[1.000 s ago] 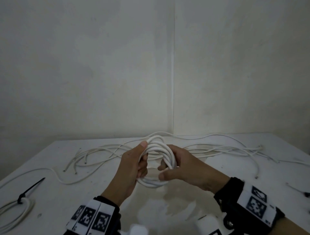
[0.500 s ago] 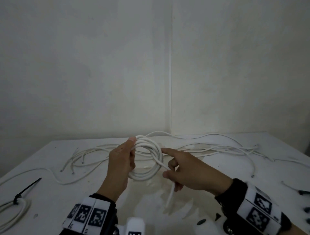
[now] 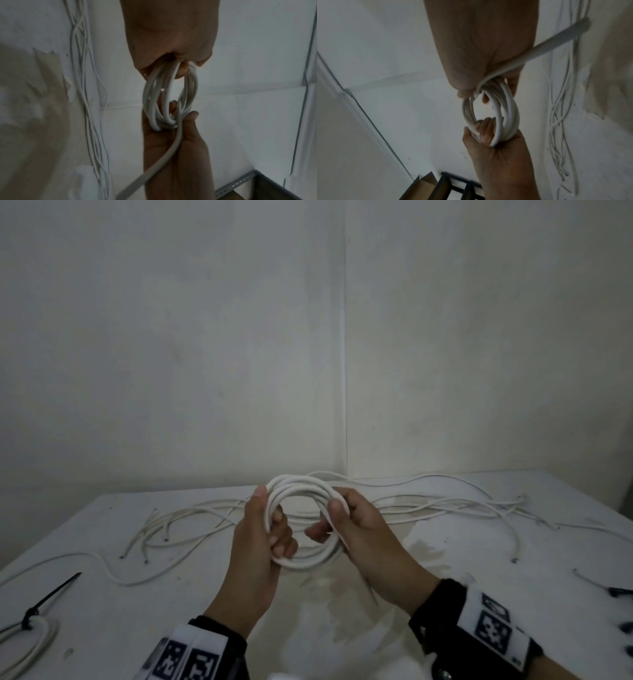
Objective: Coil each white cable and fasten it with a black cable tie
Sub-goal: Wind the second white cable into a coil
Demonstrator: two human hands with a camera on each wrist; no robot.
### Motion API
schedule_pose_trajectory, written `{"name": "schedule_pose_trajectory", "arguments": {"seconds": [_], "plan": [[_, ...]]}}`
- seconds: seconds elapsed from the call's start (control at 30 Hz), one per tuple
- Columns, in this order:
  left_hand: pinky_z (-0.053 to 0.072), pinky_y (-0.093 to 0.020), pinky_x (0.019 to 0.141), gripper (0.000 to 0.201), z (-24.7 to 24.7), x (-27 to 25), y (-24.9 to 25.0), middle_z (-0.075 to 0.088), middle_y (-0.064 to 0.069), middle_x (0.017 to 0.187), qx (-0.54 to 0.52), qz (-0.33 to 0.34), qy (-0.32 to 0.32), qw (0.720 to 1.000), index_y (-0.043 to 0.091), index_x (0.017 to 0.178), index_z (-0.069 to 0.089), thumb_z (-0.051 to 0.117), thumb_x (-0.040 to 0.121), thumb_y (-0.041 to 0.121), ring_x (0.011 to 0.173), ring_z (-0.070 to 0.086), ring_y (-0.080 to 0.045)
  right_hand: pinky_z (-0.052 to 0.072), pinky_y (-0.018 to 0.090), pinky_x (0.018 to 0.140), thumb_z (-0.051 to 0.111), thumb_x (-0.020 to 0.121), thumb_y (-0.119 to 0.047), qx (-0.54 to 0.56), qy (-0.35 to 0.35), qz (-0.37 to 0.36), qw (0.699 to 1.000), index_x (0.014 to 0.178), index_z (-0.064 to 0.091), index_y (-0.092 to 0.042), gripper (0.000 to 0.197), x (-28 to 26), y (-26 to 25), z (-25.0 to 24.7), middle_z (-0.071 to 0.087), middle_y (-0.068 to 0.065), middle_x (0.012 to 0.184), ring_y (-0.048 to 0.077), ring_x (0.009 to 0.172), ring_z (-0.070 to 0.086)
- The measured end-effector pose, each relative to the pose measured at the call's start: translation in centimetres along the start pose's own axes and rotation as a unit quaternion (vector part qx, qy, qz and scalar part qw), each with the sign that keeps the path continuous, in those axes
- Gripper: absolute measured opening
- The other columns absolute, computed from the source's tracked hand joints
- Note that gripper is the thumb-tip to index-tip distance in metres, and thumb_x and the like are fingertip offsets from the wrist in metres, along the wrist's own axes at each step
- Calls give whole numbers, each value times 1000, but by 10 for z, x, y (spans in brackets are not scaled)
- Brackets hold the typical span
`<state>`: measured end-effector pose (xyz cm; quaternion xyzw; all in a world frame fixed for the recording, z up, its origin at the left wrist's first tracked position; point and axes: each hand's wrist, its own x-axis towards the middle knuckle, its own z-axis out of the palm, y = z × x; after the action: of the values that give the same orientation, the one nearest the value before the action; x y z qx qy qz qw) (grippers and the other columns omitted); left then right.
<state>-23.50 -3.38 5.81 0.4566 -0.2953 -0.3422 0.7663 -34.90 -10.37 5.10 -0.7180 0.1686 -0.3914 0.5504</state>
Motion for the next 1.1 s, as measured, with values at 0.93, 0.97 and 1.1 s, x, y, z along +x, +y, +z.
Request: {"name": "schedule_pose_trajectory", "arguments": {"seconds": [0.93, 0.97, 1.1], "plan": [[42, -22, 41, 54, 6, -10, -8, 31, 2, 35, -27, -90, -21, 995, 13, 45, 43, 42, 93, 39, 29, 29, -9, 38, 22, 42, 32, 92, -40, -111, 88, -39, 989, 72, 51, -23, 32, 8, -2, -2, 42, -6, 48, 6, 37, 40], [48, -25, 46, 56, 3, -9, -6, 35, -1, 36, -1, -95, -62, 994, 12, 45, 46, 38, 94, 37, 32, 35, -12, 38, 24, 42, 33, 95, -36, -121, 87, -35, 988, 69, 50, -23, 33, 9, -4, -5, 42, -7, 46, 6, 36, 39], [55, -36, 64, 63, -5, -4, 12, 59, -13, 49, 100, -176, -171, 964, 3, 53, 65, 36, 91, 43, 45, 59, -23, 42, 31, 56, 34, 97, -32, -204, 9, -44, 978, 67, 46, -18, 35, 13, -11, -14, 47, -10, 47, 5, 44, 45]]}}
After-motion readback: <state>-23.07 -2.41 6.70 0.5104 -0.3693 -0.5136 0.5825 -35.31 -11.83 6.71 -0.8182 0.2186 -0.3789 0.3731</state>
